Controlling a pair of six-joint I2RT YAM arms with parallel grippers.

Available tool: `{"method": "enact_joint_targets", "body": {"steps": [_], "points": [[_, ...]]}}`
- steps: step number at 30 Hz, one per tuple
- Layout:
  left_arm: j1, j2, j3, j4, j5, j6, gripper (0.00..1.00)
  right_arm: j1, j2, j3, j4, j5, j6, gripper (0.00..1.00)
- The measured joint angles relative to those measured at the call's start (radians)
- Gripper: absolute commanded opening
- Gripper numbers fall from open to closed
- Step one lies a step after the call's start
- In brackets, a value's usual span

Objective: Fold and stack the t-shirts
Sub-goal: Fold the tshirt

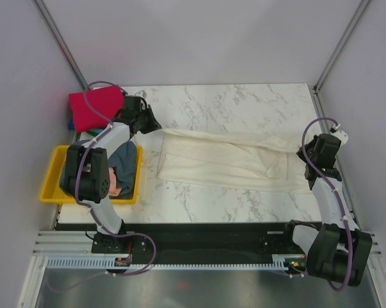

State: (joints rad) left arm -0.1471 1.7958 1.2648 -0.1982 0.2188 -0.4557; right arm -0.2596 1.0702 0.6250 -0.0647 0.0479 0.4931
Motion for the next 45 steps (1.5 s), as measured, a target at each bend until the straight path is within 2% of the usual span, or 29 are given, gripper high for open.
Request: {"method": "enact_joint_targets", "body": {"steps": [7,9,10,11,12,13,14,18,23,26,30,33,36,37,42,45], "points": [[0.0,-0.091,-0.14,0.033,-0.007,-0.008,0.02,-0.007,-0.145,-0.104,-0.006,0.069,0.075,0.0],[0.0,-0.116,-0.182,0.038,-0.008,-0.018,0.05,-0.02,-0.166,-0.128,-0.018,0.099,0.105,0.0],[0.0,-0.126,-0.198,0.039,-0.008,-0.022,0.26,-0.033,-0.166,-0.137,-0.031,0.111,0.12,0.16],[0.0,-0.14,-0.222,0.043,-0.009,-0.024,0.4,-0.048,-0.162,-0.145,-0.039,0.112,0.138,0.3],[0.0,-0.154,-0.243,0.044,-0.012,-0.033,0.52,-0.071,-0.152,-0.151,-0.052,0.113,0.153,0.49],[0.0,-0.169,-0.264,0.044,-0.018,-0.039,0.66,-0.097,-0.138,-0.156,-0.064,0.11,0.166,0.73],[0.0,-0.186,-0.284,0.043,-0.027,-0.046,0.7,-0.124,-0.119,-0.156,-0.073,0.102,0.176,0.78],[0.0,-0.258,-0.324,0.019,-0.064,-0.055,0.72,-0.192,-0.053,-0.156,-0.104,0.073,0.177,0.82],[-0.029,-0.325,-0.297,0.016,-0.116,-0.047,0.7,-0.196,-0.107,-0.155,-0.133,0.035,0.176,0.83],[-0.099,-0.291,-0.227,0.013,-0.148,-0.024,0.69,-0.192,-0.144,-0.155,-0.13,0.003,0.179,0.84],[-0.235,-0.142,-0.085,0.021,-0.165,0.0,0.66,-0.142,-0.117,-0.155,-0.121,-0.042,0.201,0.84],[-0.304,-0.025,-0.029,0.02,-0.164,0.001,0.65,-0.069,-0.016,-0.154,-0.095,-0.053,0.211,0.84],[-0.332,0.055,-0.027,-0.001,-0.164,0.0,0.63,-0.023,0.173,-0.116,-0.073,-0.056,0.21,0.84],[-0.335,0.076,-0.028,-0.012,-0.164,0.0,0.63,-0.022,0.186,-0.101,-0.064,-0.059,0.207,0.84],[-0.337,0.109,-0.054,-0.045,-0.166,-0.011,0.63,-0.012,0.446,0.092,0.011,-0.061,0.197,0.82],[-0.337,0.079,-0.111,0.0,-0.166,-0.041,0.63,0.024,0.614,0.261,0.018,-0.055,0.182,0.8]]}}
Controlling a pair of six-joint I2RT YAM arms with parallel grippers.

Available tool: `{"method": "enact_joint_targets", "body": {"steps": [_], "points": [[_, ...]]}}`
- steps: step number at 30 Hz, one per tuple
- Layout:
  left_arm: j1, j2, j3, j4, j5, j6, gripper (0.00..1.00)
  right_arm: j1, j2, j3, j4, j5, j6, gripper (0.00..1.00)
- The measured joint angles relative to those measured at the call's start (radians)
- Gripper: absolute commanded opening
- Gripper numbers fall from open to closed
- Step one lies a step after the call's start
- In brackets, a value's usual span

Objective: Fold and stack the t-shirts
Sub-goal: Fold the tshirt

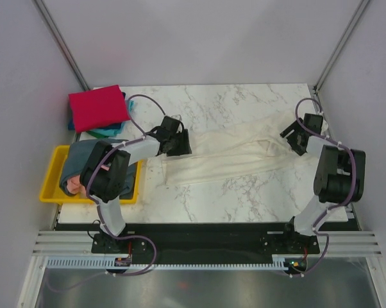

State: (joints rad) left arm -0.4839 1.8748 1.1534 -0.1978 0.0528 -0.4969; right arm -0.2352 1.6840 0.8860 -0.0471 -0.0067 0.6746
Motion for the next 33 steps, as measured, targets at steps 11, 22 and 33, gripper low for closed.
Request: {"method": "enact_joint_targets", "body": {"steps": [11,22,33], "points": [[-0.252,-0.265,-0.365,0.127,0.061,-0.263,0.64,0.317,0.589,0.817,-0.114,-0.037,-0.047,0.81],[-0.472,-0.424,-0.458,0.056,0.193,-0.484,0.66,0.509,1.053,1.539,-0.138,-0.177,-0.071,0.97],[-0.489,-0.785,-0.338,-0.216,0.037,-0.444,0.66,0.495,1.053,1.504,-0.033,-0.222,-0.018,0.98]]}}
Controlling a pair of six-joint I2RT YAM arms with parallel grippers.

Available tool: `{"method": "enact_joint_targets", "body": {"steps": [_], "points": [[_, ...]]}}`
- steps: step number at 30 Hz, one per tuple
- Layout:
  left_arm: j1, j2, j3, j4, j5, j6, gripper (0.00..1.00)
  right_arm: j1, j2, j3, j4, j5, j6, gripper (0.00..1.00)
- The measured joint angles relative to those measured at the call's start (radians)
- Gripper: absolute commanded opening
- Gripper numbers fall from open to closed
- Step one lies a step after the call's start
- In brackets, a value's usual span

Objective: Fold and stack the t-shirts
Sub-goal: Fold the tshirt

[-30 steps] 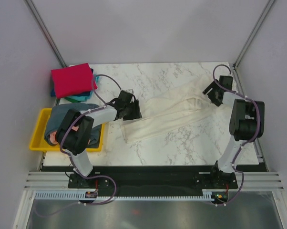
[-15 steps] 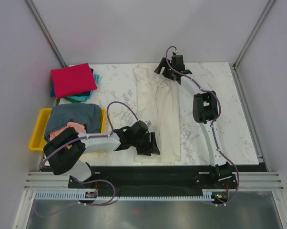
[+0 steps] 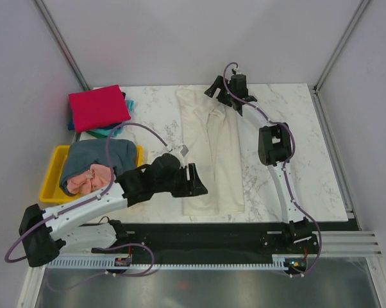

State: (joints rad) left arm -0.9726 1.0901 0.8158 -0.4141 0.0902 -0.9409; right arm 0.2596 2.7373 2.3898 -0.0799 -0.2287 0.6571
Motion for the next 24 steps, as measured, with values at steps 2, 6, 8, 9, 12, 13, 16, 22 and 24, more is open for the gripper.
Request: {"method": "enact_joint_targets", "body": {"steps": [2,6,8,9,12,13,16,22,24], "points": [[0.0,-0.045,0.0,-0.039,-0.042,0.016,0.66,-0.001,-0.015,-0.014,0.003,-0.008,0.002,0.98],[0.0,-0.113,-0.004,-0.122,-0.11,0.048,0.65,-0.008,-0.065,-0.016,-0.018,-0.051,0.004,0.98],[0.0,-0.131,-0.005,-0.147,-0.13,0.059,0.65,-0.014,-0.134,-0.044,-0.023,-0.075,0.005,0.98],[0.0,-0.14,-0.006,-0.159,-0.142,0.064,0.65,-0.02,-0.188,-0.079,-0.028,-0.085,0.005,0.98],[0.0,-0.172,-0.029,-0.175,-0.169,0.069,0.65,-0.04,-0.449,-0.302,-0.026,-0.087,-0.011,0.98],[0.0,-0.185,-0.043,-0.181,-0.179,0.069,0.65,-0.045,-0.555,-0.401,-0.019,-0.081,-0.022,0.98],[0.0,-0.23,-0.101,-0.185,-0.209,0.069,0.64,-0.062,-0.864,-0.675,-0.018,-0.056,-0.055,0.98],[0.0,-0.242,-0.231,-0.157,-0.229,0.067,0.65,-0.022,-1.374,-1.265,-0.063,0.025,-0.07,0.98],[0.0,-0.222,-0.275,-0.126,-0.226,0.058,0.64,0.025,-1.471,-1.453,-0.129,0.063,-0.058,0.98]]}}
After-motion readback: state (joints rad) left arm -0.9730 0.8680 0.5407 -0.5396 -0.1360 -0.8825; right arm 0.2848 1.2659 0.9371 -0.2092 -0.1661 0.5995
